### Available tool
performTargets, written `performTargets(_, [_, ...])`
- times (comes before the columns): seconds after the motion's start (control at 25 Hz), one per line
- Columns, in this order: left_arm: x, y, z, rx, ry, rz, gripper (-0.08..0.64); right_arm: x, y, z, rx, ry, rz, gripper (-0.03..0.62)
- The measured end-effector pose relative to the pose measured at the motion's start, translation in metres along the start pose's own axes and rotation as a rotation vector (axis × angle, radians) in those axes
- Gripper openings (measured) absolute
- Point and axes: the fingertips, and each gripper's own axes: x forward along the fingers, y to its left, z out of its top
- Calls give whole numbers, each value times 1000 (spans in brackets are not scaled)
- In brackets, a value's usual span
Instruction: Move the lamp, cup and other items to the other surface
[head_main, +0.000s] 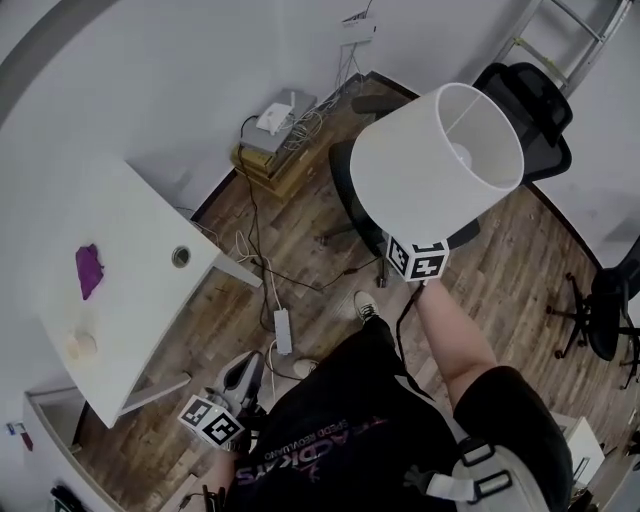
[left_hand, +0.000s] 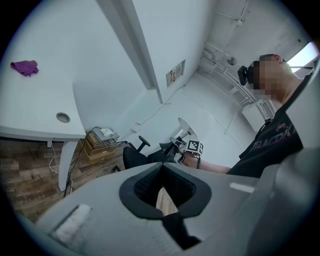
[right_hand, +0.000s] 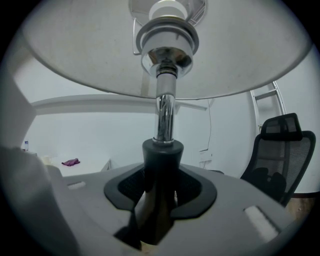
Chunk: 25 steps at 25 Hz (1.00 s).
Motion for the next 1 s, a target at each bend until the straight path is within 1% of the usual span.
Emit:
performTargets(0.28, [81,-22,-6,-11,59,-19,-2,16,-84,-4,10,18,-44,150])
performTargets(0.44, [125,-31,-9,-20,96,-14,-2,33,-140,-11,26,25,-87,149])
performTargets(0.6, [174,-40,-14,-24,129,8,-2,55,-206,-25,79,32,-142,149])
performTargets(0.72, [209,-45,-20,-38,161,33,-2,73,-257,-43,129,51,-196,149])
performTargets(0.88, [241,-51,-28,-69,197,64,-2,92,-312,-65,197,73,-260,149])
performTargets(1.0, [259,-55,-39,-92,247,88,-2,102,-348,-89,254,97,-312,149])
